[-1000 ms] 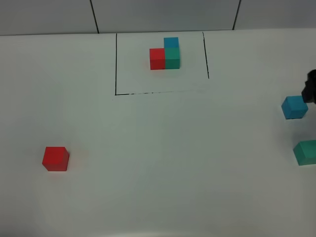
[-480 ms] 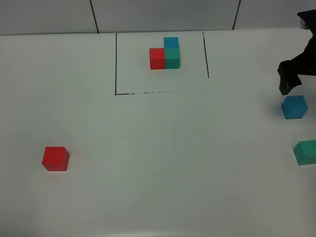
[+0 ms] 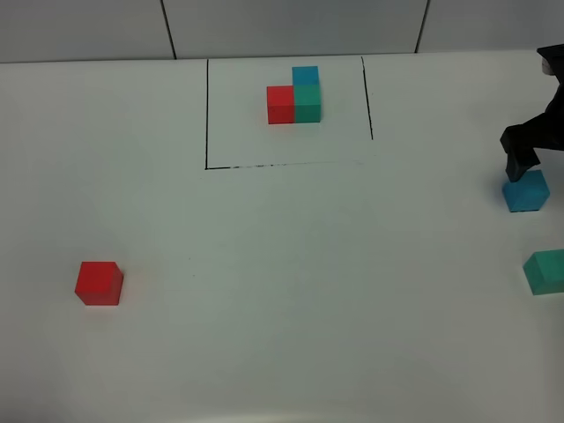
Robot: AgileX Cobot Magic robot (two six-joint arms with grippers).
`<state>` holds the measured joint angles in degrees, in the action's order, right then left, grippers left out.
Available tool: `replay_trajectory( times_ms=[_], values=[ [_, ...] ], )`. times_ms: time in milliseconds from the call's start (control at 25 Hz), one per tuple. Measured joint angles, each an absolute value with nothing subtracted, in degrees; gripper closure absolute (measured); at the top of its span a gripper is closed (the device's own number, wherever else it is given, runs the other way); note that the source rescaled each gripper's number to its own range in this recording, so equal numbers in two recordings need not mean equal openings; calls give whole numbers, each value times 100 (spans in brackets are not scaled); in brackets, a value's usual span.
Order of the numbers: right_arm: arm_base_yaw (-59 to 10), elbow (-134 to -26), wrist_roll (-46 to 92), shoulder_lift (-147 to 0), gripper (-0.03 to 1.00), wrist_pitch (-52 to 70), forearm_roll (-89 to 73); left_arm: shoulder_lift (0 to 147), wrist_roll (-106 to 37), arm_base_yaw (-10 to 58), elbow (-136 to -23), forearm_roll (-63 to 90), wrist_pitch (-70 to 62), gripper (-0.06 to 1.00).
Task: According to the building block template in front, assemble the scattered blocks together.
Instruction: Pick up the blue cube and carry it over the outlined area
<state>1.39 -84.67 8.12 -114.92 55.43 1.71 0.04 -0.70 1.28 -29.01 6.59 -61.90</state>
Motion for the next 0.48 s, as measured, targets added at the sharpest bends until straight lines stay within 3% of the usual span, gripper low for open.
replay_trajectory(
  times_ms=[480],
  values=[
    [181, -8473, 909, -11499, 8, 5168, -73, 4, -70, 128, -2901, 659, -6190, 6]
  ],
)
